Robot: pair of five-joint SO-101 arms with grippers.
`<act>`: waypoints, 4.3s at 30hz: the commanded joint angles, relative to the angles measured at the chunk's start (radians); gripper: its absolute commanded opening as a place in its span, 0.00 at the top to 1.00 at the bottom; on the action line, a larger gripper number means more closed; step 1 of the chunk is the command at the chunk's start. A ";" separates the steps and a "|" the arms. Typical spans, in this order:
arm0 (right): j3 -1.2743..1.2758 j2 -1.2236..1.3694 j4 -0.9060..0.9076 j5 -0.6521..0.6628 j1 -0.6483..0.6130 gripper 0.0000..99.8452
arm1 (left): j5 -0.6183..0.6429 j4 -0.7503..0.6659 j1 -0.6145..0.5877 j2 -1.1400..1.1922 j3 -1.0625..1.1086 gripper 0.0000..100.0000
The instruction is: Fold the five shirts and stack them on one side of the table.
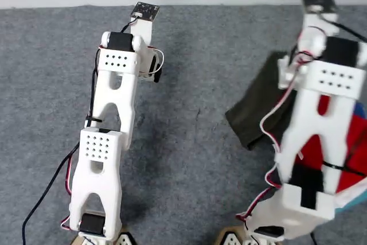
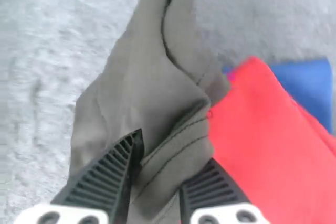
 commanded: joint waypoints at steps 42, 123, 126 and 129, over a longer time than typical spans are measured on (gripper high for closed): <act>0.114 -0.082 -0.090 -0.008 0.762 0.74 | 0.005 0.023 0.000 -0.075 -0.001 0.82; 1.290 0.007 -0.722 0.354 -0.410 0.85 | 0.008 0.021 -0.006 -0.181 1.158 0.99; 1.290 0.007 -0.722 0.354 -0.410 0.85 | 0.008 0.021 -0.006 -0.181 1.158 0.99; 1.290 0.007 -0.722 0.354 -0.410 0.85 | 0.008 0.021 -0.006 -0.181 1.158 0.99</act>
